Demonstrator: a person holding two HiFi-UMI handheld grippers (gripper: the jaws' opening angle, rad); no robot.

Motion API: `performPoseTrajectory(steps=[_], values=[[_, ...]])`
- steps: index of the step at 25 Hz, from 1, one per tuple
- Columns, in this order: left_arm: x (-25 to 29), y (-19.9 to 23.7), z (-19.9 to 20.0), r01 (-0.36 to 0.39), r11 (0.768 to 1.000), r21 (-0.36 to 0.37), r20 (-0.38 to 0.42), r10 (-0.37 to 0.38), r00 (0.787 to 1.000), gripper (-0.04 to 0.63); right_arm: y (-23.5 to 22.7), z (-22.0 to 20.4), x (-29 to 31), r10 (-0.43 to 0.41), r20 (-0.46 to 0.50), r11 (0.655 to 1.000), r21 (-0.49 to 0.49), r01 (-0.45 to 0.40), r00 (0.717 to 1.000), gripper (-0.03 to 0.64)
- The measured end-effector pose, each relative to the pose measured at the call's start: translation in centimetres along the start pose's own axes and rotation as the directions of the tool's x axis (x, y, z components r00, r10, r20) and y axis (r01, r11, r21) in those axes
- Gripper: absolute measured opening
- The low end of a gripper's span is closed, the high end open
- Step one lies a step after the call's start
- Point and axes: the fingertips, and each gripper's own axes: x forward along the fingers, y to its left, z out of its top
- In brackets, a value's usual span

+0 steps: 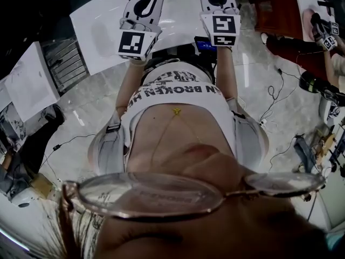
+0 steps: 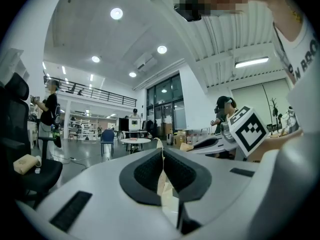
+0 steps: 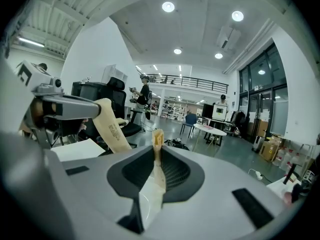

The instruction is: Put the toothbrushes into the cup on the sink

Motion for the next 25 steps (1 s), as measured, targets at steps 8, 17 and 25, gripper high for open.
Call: performPoseTrajectory(steps=[8, 17, 25], values=[[0.8, -1.0, -0.1, -0.047, 0.999, -0.008, 0.000, 0.047, 0.999, 0.017, -3.4, -1.7, 1.7, -0.019, 0.027, 0.999, -0.029, 0.020, 0.999, 0.058], [0.3, 0.2, -1.2, -0.121, 0.992, -0.023, -0.022, 0.120, 0.993, 0.017, -4.6, -6.2, 6.1, 0.007, -0.050, 1.000, -0.024, -0.008, 0.999, 0.057], [0.4, 1.0, -1.4, -0.157, 0.987, -0.026, -0.038, 0.156, 0.987, 0.017, -4.2, -9.8, 8.4, 0.049, -0.149, 0.999, -0.001, -0.049, 0.988, 0.058]])
